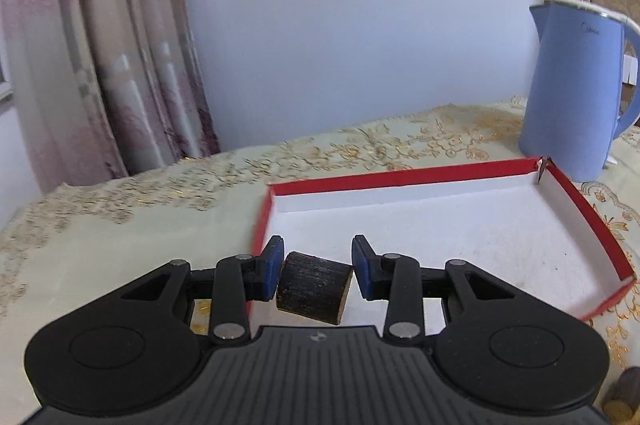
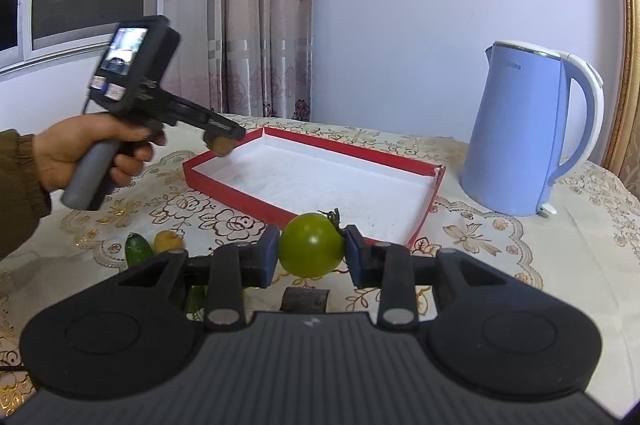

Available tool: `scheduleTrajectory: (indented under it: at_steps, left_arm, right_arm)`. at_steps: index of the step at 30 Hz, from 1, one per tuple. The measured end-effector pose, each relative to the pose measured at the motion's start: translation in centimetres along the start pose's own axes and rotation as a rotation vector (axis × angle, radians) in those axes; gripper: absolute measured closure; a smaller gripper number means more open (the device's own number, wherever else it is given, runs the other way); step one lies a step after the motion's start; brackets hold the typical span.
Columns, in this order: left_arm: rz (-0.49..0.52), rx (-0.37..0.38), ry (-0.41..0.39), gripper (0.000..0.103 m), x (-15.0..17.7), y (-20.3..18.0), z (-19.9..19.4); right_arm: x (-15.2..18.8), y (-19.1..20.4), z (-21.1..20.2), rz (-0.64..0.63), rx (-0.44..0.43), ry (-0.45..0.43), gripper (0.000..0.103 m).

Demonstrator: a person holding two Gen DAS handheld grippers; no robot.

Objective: Organize fruits
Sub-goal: 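Lift the log with the left gripper toward the red tray while the right carries the fruit, then lower the log into the red tray and open the left gripper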

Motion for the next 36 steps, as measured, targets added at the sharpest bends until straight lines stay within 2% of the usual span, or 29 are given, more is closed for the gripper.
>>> scheduleTrajectory:
  at_steps: [6, 15, 27, 32, 36]
  left_arm:
    - [0.013, -0.011, 0.04, 0.067, 0.3, -0.1, 2.3]
    - [-0.019, -0.031, 0.1, 0.067, 1.4, 1.5, 2.6]
    - [-0.029, -0.025, 0.16, 0.067, 3.3, 1.7, 0.8]
    - [0.01, -0.017, 0.179, 0.067, 3.9, 0.9, -0.5]
    - [0.005, -0.006, 0.145, 0.067, 3.4, 0.4, -1.5]
  right_arm:
    - [0.3, -0.4, 0.9, 0.014, -0.002, 0.011, 0.07]
    - [0.3, -0.3, 1.0, 0.017, -0.006, 0.011, 0.07]
    - [0.1, 0.2, 0.6, 0.006, -0.025, 0.002, 0.07]
    - [0.0, 0.2, 0.3, 0.005, -0.027, -0.004, 0.07]
    - [0.1, 0.0, 0.3, 0.008, -0.023, -0.003, 0.07]
Point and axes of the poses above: each gripper's, at about its wrist camera, not at the fingertips, and z roughly the way its jaws point, y to its left, x to its underside, the point moved 5 cm from there along z, roughly the way its jaws point, and after that the axes turned 2 degrees about x, right-handed, at the moved point
